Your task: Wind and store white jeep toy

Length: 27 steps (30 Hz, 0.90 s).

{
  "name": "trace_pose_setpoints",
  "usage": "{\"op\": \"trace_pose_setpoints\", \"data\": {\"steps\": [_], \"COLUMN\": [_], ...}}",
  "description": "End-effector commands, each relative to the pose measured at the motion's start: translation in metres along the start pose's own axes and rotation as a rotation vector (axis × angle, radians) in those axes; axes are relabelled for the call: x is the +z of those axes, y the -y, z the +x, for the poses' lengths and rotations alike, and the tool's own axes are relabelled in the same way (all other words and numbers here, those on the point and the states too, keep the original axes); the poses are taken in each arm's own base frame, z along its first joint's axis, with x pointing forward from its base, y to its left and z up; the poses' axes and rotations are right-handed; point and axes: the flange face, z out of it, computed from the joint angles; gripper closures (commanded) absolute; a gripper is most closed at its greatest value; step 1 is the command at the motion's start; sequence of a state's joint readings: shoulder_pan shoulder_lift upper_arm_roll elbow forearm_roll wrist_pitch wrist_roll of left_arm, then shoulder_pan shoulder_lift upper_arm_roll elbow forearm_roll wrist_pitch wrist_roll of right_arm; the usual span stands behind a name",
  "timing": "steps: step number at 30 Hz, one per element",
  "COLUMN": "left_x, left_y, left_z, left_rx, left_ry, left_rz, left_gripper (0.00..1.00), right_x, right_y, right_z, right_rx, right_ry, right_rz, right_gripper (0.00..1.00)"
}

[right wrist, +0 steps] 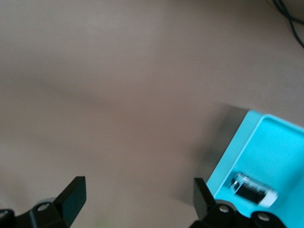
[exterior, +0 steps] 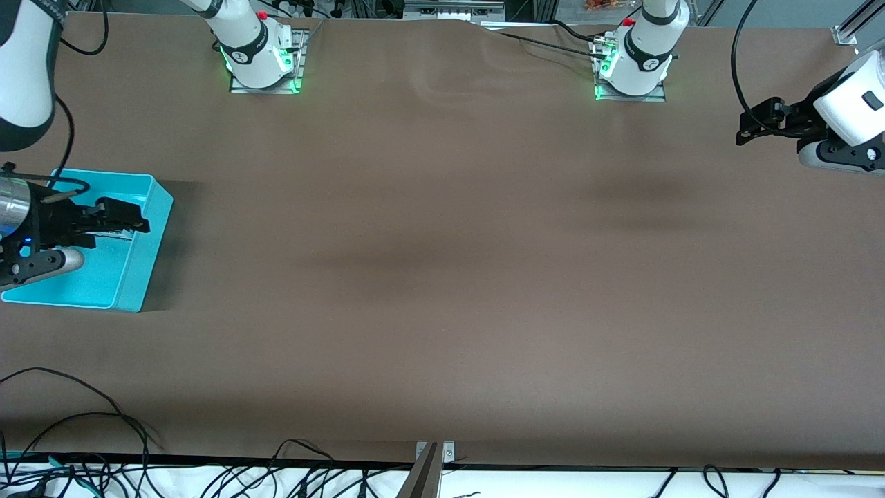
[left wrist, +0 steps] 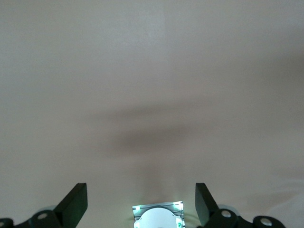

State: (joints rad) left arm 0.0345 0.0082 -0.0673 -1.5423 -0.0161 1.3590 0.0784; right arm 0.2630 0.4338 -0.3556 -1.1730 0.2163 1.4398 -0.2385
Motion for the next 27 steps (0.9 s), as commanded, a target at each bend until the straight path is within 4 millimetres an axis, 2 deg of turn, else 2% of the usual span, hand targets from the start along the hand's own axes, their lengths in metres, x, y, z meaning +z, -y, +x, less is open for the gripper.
{"op": "trace_pose_setpoints", "data": {"steps": [1, 4, 7, 9, 12, 14, 16, 22, 27], "left_x": [-0.007, -0.007, -0.007, -0.007, -0.007, -0.007, -0.007, -0.008, -0.008], "left_y": [-0.001, -0.001, -0.001, -0.001, -0.001, -0.001, -0.001, -0.001, -0.001], "left_z": [-0.001, -0.001, -0.001, -0.001, -0.001, -0.001, -0.001, -0.002, -0.002], "left_rx": [-0.002, -0.002, -0.002, -0.002, -0.002, -0.002, -0.002, -0.001, 0.000], "left_ry": [0.001, 0.001, 0.001, 0.001, 0.001, 0.001, 0.001, 0.001, -0.001], "left_rz": [0.027, 0.027, 0.027, 0.027, 0.027, 0.027, 0.027, 0.028, 0.028], "left_gripper": [0.00, 0.00, 0.00, 0.00, 0.00, 0.00, 0.00, 0.00, 0.00], "right_x": [-0.011, -0.022, -0.026, -0.026, -0.029, -0.026, -0.029, -0.027, -0.022], "right_y": [0.016, 0.024, 0.042, 0.046, 0.063, 0.058, 0.062, 0.039, 0.041], "right_z": [0.001, -0.005, -0.007, -0.012, -0.024, -0.035, -0.044, -0.068, -0.087], "right_rx": [0.134, 0.168, 0.171, 0.200, 0.238, 0.292, 0.302, 0.336, 0.340], "right_ry": [-0.013, -0.028, -0.037, -0.045, -0.065, -0.053, -0.052, -0.038, -0.061], "right_rz": [-0.027, -0.056, -0.085, -0.117, -0.126, -0.111, -0.102, -0.091, -0.092], "right_gripper": [0.00, 0.00, 0.00, 0.00, 0.00, 0.00, 0.00, 0.00, 0.00]}}
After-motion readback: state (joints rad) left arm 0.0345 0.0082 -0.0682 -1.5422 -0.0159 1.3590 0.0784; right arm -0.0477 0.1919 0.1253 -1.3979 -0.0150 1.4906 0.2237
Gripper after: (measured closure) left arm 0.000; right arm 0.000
